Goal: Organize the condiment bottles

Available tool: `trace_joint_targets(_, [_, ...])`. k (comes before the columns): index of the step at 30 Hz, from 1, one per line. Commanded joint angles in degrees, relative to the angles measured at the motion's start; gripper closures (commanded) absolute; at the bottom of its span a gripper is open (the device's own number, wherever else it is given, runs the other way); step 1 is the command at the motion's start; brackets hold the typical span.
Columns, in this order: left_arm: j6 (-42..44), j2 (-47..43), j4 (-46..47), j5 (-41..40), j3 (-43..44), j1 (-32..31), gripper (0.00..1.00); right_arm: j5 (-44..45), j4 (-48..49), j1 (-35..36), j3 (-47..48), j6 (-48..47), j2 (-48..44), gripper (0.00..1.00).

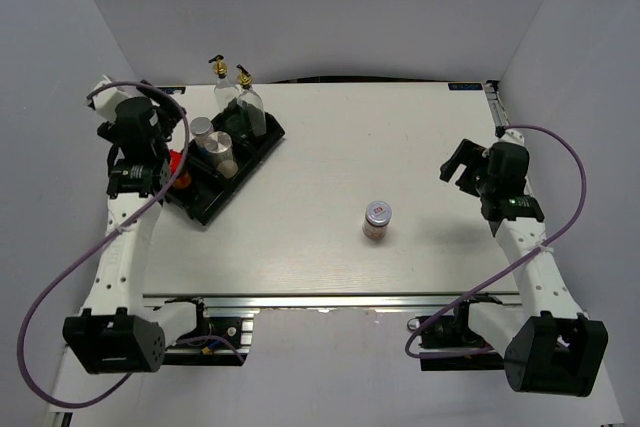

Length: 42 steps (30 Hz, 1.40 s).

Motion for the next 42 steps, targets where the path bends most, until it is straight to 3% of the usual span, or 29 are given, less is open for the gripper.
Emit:
trace_joint_targets(1, [1.86,-1.77,1.71,5.55,-0.34,-10.95,0.02,-0.51,-0.99,-0.32,1.63,-0.19,-2.42,0.11])
trace_joint_targets(3, [3.89,-1.69,1.18,2.63,0.19,-17.74,0.02,-2.44,-0.81,-0.32,1.02,-0.10,-3.48,0.11])
trace_joint_targets(4, [5.47,-1.77,1.88,5.76,-0.07,-22.73,0.02,-2.79,-0.64,-0.32,0.84,-0.01,-3.83,0.11])
trace_joint_targets(8, [8.90,1.29,6.11,15.01,-3.49,-31.62,0.02,-4.29,-0.28,-0.32,0.57,0.25,-4.97,0.11])
trace_joint_targets(16, [16.89,19.73,6.63,17.92,1.51,-50.89,0.02,-4.99,-0.46,-0.32,0.05,0.08,-6.56,0.11])
trace_joint_targets(26, [19.81,34.24,6.37,23.18,8.63,-56.62,0.02,-4.55,-0.28,-0.32,-0.39,0.08,-6.91,0.11])
trace_joint_targets(42, [21.04,43.05,3.47,22.67,14.43,-60.84,0.02,-4.38,0.07,-0.32,-0.39,0.08,-6.65,0.11])
